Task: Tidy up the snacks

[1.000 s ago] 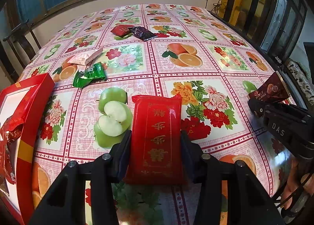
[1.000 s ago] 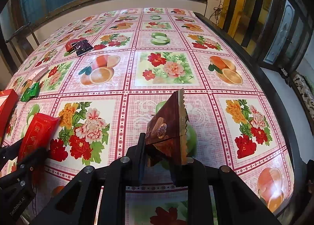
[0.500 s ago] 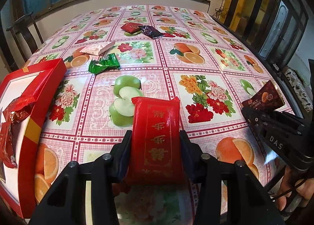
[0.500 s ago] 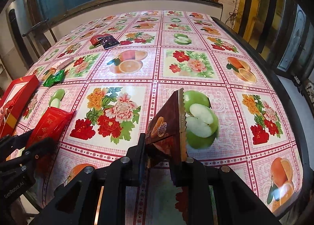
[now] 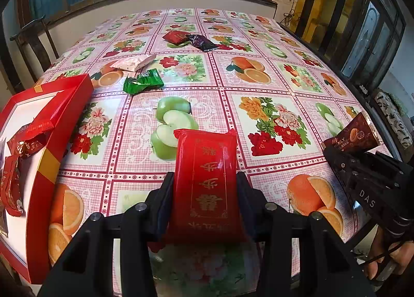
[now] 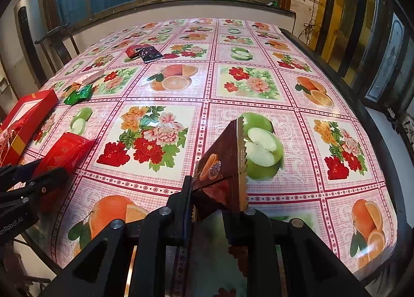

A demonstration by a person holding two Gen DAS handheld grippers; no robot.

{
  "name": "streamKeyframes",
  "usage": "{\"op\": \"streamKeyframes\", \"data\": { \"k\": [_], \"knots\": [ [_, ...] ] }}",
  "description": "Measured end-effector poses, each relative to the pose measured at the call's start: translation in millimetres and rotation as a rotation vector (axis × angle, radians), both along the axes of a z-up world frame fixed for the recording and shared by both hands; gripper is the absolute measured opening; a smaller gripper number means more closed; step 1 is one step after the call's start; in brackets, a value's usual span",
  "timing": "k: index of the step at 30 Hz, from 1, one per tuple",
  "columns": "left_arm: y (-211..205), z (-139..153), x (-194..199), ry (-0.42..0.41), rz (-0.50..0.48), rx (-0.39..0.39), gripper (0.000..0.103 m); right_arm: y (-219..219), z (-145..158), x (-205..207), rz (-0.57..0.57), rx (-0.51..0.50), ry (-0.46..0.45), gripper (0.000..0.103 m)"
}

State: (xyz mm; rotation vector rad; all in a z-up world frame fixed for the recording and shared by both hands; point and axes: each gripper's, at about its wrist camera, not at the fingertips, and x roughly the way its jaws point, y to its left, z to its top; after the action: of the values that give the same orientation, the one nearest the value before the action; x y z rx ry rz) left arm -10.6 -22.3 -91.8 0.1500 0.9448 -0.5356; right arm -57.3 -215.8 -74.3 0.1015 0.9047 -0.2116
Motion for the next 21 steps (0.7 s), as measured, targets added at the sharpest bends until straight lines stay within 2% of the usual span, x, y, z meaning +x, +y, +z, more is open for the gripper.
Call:
{"op": "streamKeyframes", "data": {
  "k": [9, 12, 13, 17, 19, 21],
  "knots": [
    [-7, 8, -9, -0.044, -0.018, 0.031, 0.045, 2, 0, 4, 0.013, 0.068, -0.017, 0.021],
    [-3, 16, -12, -0.064, -0.018, 0.025, 0.038, 0, 1, 5, 0.011, 0.109, -0.016, 0.021],
    [-1, 19, -13, -0.073, -0.017, 0.024, 0.030, 0, 2, 7, 0.014, 0.124, -0.014, 0.021],
    [8, 29, -12, -0.092, -0.012, 0.016, 0.030, 12, 6, 16, 0.045, 0.145, -0.005, 0.020],
    [14, 24, -5, -0.075, 0.009, 0.023, 0.030, 22, 6, 23, 0.056, 0.119, 0.000, 0.020],
    [26, 20, 4, -0.038, 0.043, -0.003, 0.030, 23, 7, 27, 0.048, 0.134, -0.005, 0.020]
  ]
}}
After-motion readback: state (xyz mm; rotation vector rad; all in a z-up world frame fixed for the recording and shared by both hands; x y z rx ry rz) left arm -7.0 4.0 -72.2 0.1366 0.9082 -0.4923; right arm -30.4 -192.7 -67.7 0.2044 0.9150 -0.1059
